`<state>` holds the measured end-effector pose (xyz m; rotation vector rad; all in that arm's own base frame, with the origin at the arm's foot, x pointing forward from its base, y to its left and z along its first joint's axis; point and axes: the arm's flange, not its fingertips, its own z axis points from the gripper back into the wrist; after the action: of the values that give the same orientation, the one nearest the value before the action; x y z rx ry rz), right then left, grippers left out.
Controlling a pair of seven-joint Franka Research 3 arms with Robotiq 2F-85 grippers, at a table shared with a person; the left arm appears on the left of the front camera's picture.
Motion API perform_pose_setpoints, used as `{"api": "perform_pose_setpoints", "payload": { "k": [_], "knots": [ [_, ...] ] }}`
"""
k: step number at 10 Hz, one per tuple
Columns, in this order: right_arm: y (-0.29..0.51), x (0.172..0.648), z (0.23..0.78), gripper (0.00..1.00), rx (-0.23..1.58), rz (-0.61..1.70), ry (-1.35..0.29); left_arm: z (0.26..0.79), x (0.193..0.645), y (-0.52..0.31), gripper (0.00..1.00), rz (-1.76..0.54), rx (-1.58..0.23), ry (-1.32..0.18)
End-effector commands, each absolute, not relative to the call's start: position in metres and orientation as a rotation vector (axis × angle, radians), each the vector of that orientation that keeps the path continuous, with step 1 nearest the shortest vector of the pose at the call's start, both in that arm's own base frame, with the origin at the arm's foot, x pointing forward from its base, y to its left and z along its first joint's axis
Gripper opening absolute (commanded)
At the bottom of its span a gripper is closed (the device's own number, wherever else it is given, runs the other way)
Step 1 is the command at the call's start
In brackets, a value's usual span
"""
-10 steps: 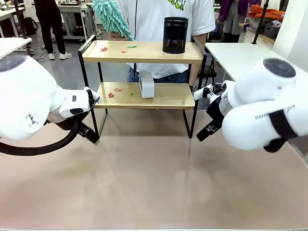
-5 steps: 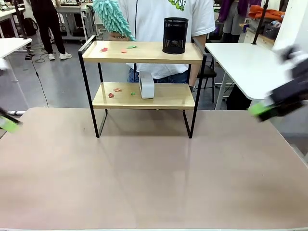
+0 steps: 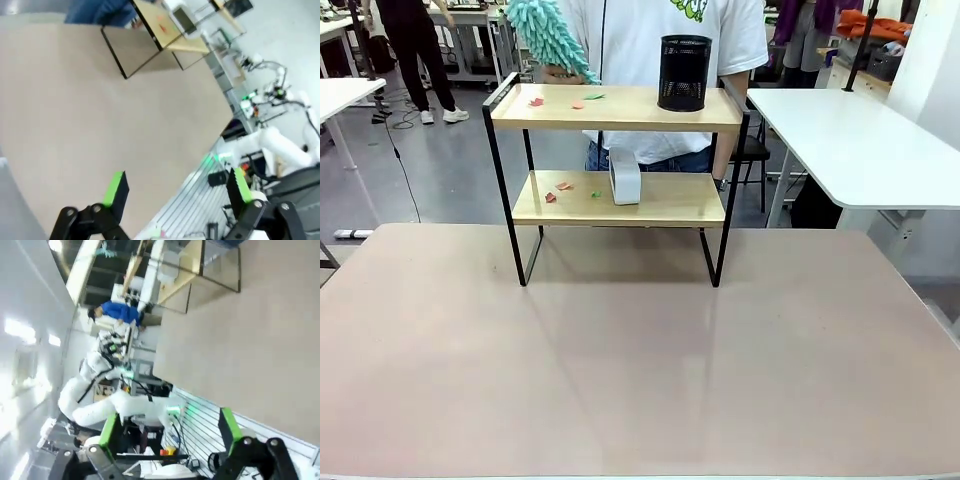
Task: Clean the shelf.
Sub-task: Pick up the Duster from the human.
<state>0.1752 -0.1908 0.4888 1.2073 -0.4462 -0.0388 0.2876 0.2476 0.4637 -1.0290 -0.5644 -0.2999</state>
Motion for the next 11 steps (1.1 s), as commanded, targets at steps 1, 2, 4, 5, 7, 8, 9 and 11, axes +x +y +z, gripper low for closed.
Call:
{"api": "perform_pose_setpoints", "payload": {
  "k": [1,2,4,5,7,8,9,11],
  "knots": [
    [-0.1491,0.1998,0.5195,1.0,1.131,0.09,-0.408,0.4897,0.2773,0.2312,1.0,-0.421,-0.967,-0.542],
    [-0.1491,0.1998,0.5195,1.0,1.131,0.09,-0.408,0.4897,0.2773,0.2312,1.0,-0.421,-0.967,-0.542],
    [-0.1491,0.1998,0.5195,1.0,1.131,0.09,-0.408,0.4897,0.2773,0.2312,1.0,-0.421,-0.967,-0.542],
    [-0.1491,0.1998,0.5195,1.0,1.131,0.09,-0.408,0.4897,0.2773,0.2312,1.0,-0.421,-0.967,-0.542],
    [-0.1491,0.1998,0.5195,1.0,1.131,0.09,-0.408,0.4897,0.2773,0.2312,1.0,-0.421,-0.967,-0.542],
    [-0.1491,0.1998,0.5195,1.0,1.131,0.09,-0.408,0.4897,0.2773,0.2312,1.0,-0.421,-0.967,-0.542],
    [-0.1491,0.1998,0.5195,1.0,1.131,0.09,-0.408,0.4897,0.2773,0.2312,1.0,-0.421,-0.967,-0.542],
    [-0.1491,0.1998,0.5195,1.0,1.131,0.09,-0.408,0.4897,0.2773,0.2312,1.0,-0.421,-0.967,-0.542]
  ]
}}
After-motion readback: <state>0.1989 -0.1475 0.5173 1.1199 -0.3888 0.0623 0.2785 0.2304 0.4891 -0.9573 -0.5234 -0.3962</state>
